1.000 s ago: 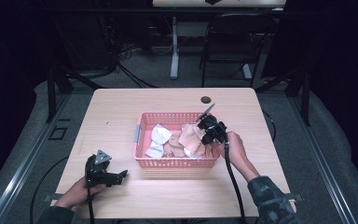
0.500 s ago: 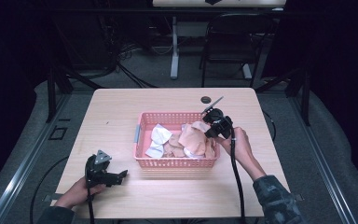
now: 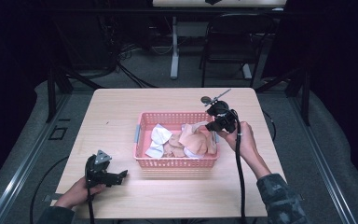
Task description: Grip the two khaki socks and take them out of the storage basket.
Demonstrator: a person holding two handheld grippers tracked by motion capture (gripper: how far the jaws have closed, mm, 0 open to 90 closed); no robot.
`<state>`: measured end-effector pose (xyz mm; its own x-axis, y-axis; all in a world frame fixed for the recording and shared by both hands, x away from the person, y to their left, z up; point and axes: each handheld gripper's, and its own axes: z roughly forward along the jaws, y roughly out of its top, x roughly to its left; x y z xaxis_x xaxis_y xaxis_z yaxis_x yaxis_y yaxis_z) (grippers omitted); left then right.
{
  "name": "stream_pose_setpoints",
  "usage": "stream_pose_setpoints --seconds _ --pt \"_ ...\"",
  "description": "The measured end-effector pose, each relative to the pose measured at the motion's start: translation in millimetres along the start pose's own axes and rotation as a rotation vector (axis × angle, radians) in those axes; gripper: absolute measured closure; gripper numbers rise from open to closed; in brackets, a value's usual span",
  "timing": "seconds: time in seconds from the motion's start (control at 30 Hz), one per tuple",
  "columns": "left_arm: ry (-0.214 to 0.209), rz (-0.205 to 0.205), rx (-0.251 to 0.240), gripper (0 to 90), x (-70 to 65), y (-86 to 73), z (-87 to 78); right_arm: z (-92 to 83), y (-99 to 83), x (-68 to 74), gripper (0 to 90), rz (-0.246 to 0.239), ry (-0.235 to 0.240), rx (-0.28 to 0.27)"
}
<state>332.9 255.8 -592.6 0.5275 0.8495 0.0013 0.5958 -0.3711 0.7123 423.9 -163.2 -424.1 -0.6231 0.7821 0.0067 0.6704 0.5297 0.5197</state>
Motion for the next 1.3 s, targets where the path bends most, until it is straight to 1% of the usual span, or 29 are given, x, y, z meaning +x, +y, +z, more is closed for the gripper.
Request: stream_pose_setpoints --seconds 0.1,0.17,0.2,0.23,0.27,0.33,0.37,0.47,0.5,0.57,0.63,0.67,0.7,0.73,0.77,0.9,0.97,1.07,1.17,1.3 --pt "0.000 0.000 0.000 0.1 -0.1 0.0 0.0 -6.4 1.5 -1.6 88.0 0.000 0.001 -0.012" --pt "0.000 0.000 0.000 0.0 0.0 0.0 0.0 -10.1 2.5 -1.7 87.9 0.008 0.008 -0.025" --pt "-0.001 -0.001 0.000 0.0 -0.1 0.0 0.0 -12.6 3.1 -2.3 88.0 0.000 0.004 -0.022" --pt "-0.001 0.000 0.000 0.1 0.0 0.0 0.0 -14.1 3.4 -1.7 87.9 0.006 0.006 -0.038" --pt "0.000 0.000 0.000 0.1 -0.1 0.0 0.0 -16.1 3.7 -2.2 87.9 -0.005 -0.001 -0.032" --pt "0.000 0.000 0.000 0.0 -0.1 0.0 0.0 -18.3 4.3 -1.6 87.9 0.002 0.008 -0.045" --pt "-0.001 0.000 0.000 0.1 -0.1 0.0 -0.1 -19.9 4.8 -1.7 87.9 -0.004 0.007 -0.038" --pt "0.000 0.000 0.000 0.0 -0.1 0.0 0.0 -24.6 6.3 -1.2 87.9 -0.010 0.004 -0.047" --pt "0.000 0.001 0.000 0.0 -0.1 0.0 -0.1 -25.1 6.6 -0.4 87.9 -0.002 0.008 -0.059" --pt "-0.001 0.000 0.000 0.0 -0.1 0.0 0.0 -28.9 7.7 -0.5 87.9 -0.014 0.006 -0.050" --pt "-0.001 0.000 0.000 0.0 -0.1 0.0 0.0 -31.0 8.8 1.0 87.9 -0.009 0.008 -0.056" --pt "-0.001 0.000 0.000 0.1 -0.1 0.0 0.0 -32.0 9.3 1.0 87.9 -0.018 0.003 -0.053" --pt "0.000 0.001 0.000 0.0 -0.1 0.0 -0.1 -32.8 9.6 1.8 87.9 -0.016 0.003 -0.060" --pt "-0.001 0.001 0.000 0.0 -0.1 0.0 -0.1 -34.4 10.1 1.7 87.9 -0.023 0.004 -0.052" --pt "-0.001 -0.003 -0.001 0.0 -0.4 -0.1 0.0 -35.1 10.5 2.6 87.9 -0.015 0.009 -0.059" --pt "-0.001 -0.002 0.000 0.0 -0.4 -0.1 0.0 -41.3 12.0 3.0 87.9 -0.023 0.015 -0.063" --pt "-0.001 -0.002 0.000 0.0 -0.4 -0.1 0.0 -44.7 12.6 3.5 87.9 -0.022 0.014 -0.072" --pt "-0.001 -0.003 0.000 0.0 -0.4 -0.1 0.0 -50.4 13.3 3.1 87.9 -0.030 0.006 -0.069" --pt "-0.001 -0.002 -0.001 0.0 -0.4 -0.1 0.0 -55.8 13.1 1.4 87.9 -0.033 0.004 -0.077" --pt "-0.001 -0.002 -0.001 0.0 -0.4 -0.1 0.0 -63.0 12.2 -1.0 87.8 -0.027 0.000 -0.093"
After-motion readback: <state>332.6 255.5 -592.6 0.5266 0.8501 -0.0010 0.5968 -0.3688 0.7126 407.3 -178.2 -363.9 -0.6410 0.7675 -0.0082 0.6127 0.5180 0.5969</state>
